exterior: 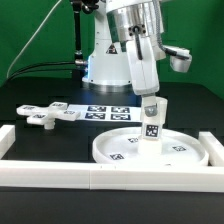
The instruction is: Assemble round table
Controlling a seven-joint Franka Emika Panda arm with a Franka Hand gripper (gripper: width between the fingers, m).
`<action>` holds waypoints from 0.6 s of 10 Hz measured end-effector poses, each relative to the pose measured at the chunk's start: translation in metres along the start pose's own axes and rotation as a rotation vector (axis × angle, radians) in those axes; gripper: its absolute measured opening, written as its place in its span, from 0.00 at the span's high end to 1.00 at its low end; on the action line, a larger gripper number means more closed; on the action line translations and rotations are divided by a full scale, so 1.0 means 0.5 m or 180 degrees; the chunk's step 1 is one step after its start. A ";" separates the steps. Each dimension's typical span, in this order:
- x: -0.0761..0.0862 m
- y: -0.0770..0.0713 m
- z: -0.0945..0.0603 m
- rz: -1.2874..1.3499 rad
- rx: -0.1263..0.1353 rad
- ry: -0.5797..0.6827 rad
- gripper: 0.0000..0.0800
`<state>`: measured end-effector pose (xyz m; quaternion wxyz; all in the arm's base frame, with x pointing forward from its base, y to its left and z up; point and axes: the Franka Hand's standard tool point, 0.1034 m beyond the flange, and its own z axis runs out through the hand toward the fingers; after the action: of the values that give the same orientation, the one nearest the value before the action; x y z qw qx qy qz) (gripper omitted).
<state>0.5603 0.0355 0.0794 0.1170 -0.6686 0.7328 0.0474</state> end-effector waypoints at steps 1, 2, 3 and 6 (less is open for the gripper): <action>-0.008 0.008 0.001 -0.0145 -0.0139 -0.0046 0.24; -0.016 0.007 -0.002 -0.0474 -0.0230 -0.0061 0.20; -0.015 0.006 -0.002 -0.0869 -0.0222 -0.0074 0.19; -0.015 0.007 -0.001 -0.1516 -0.0219 -0.0095 0.19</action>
Offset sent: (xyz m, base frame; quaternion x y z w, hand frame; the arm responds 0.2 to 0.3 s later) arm 0.0000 0.0000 0.0000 0.0000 0.0000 -0.1296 0.9916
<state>0.5575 0.0428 0.0813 0.1128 -0.8254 0.5506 0.0533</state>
